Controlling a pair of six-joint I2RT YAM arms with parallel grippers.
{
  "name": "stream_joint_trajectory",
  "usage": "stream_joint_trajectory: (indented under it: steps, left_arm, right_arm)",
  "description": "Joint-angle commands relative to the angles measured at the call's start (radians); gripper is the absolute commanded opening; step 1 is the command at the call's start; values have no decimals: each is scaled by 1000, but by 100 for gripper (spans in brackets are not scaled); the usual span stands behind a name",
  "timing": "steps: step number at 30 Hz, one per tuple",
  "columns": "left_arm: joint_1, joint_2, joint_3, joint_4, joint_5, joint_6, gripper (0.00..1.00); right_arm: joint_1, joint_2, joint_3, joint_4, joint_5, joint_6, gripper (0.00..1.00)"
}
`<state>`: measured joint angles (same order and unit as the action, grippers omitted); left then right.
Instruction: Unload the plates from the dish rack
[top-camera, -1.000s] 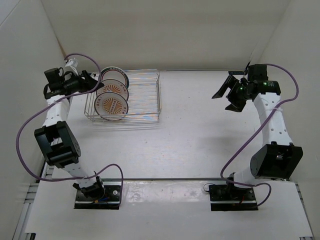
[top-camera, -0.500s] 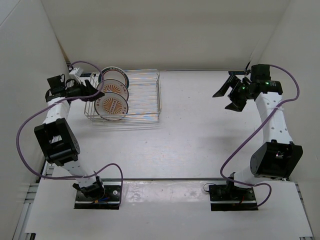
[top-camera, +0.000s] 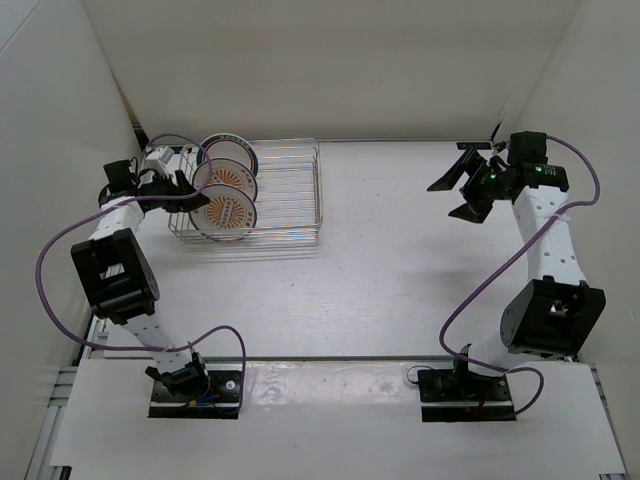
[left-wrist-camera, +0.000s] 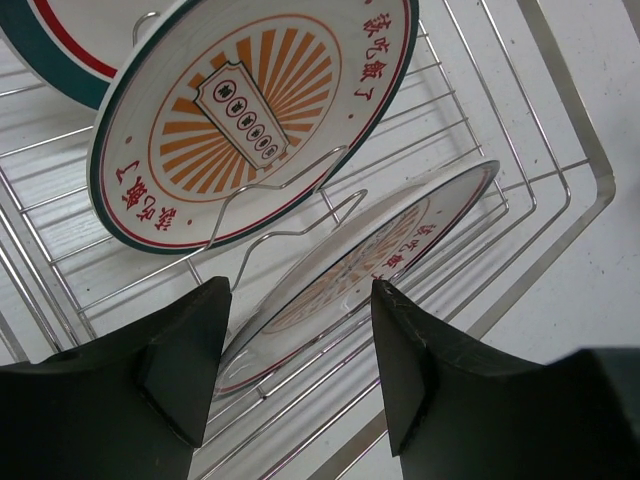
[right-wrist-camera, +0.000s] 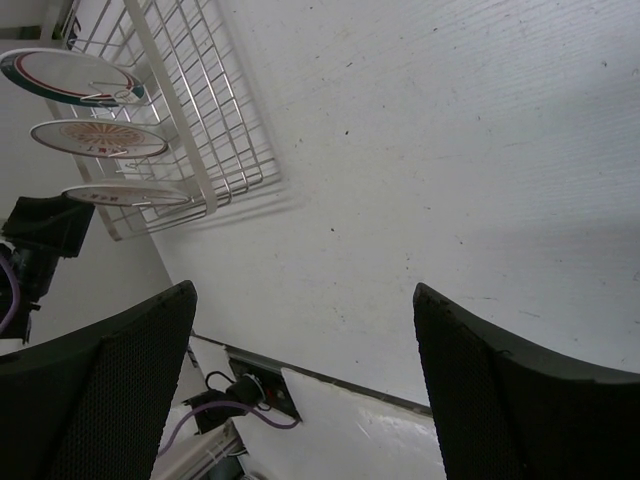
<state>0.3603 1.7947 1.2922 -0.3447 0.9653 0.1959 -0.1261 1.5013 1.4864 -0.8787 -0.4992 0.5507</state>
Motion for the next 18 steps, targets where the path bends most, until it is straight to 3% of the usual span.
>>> stream_joint_trajectory:
  steps: [1, 3, 12, 18]
  left_arm:
    - [-8, -20, -24, -23, -2, 17, 68]
    - [-6, -20, -33, -25, -7, 17, 68]
    - [-6, -20, -96, 41, -19, -41, 51]
    - [-4, -20, -91, 75, 13, -73, 50]
  right_arm:
    - [-15, -12, -29, 43, -41, 21, 90]
    - [-21, -13, -37, 46, -53, 32, 90]
    - [-46, -10, -77, 76, -96, 63, 90]
    - [-58, -12, -107, 95, -125, 92, 90]
